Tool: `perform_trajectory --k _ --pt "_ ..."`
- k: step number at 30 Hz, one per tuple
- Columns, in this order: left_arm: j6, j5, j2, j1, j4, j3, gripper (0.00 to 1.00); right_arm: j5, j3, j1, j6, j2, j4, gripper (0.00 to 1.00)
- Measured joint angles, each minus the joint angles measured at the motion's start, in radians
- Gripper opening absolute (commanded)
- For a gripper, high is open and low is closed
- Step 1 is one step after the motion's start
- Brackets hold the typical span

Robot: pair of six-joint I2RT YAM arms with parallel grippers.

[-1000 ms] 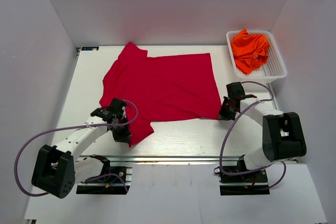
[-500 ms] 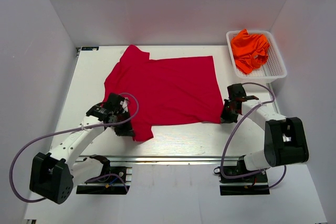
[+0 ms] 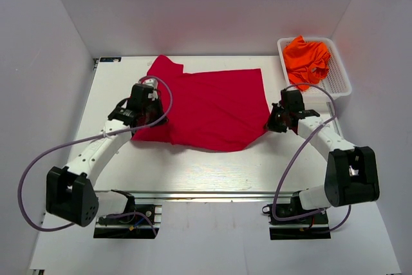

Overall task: Fold and stack the t-shirts
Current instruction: Fold the flattened tshirt in 1/3 of the way

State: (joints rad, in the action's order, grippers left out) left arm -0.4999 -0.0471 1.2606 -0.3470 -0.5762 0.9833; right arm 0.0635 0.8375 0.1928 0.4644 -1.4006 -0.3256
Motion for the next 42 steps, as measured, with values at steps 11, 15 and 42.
perform_trajectory --k 11,15,42 --pt "0.047 0.12 0.32 0.108 0.062 0.261 0.0 -0.036 0.258 0.0 -0.006 -0.179 -0.024 0.0" --pt "0.056 0.141 0.381 0.159 0.058 0.303 0.0 -0.074 0.34 -0.001 -0.017 -0.251 -0.042 0.0" --pt "0.203 -0.032 0.827 0.282 0.093 0.649 0.99 -0.248 0.795 -0.003 0.032 -0.669 -0.198 0.46"
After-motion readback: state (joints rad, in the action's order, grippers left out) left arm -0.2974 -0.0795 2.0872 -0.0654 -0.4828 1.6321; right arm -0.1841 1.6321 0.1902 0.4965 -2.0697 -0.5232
